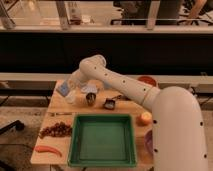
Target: Place sponge in paper cup
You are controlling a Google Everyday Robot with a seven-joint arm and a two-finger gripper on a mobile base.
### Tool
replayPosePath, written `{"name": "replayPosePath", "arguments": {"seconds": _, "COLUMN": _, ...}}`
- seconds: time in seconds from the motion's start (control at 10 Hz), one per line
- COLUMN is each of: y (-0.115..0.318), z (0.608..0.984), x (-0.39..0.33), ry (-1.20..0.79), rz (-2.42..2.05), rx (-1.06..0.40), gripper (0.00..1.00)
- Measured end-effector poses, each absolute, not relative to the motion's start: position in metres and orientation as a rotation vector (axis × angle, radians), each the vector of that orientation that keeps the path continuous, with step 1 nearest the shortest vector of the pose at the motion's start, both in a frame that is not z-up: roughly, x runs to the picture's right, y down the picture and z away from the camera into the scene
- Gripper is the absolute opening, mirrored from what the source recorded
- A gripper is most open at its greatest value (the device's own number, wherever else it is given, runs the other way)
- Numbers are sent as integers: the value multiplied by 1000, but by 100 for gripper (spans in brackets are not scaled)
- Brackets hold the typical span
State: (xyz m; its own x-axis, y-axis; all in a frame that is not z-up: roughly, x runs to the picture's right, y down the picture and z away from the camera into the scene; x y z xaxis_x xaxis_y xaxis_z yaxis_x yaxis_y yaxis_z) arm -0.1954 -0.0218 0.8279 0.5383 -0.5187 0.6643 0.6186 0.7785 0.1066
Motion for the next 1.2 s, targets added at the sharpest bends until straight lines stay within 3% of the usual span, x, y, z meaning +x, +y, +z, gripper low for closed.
{"name": "replayPosePath", "arguments": {"seconds": 0.4, "y": -23, "z": 839, "x": -191, "ry": -749, "rz": -692, "rx": -168, "gripper": 24}}
{"name": "replayPosePath", "arguments": {"seconds": 1.2, "y": -20, "z": 853, "x": -192, "ry": -784, "rz": -713, "rx": -201, "gripper": 26}}
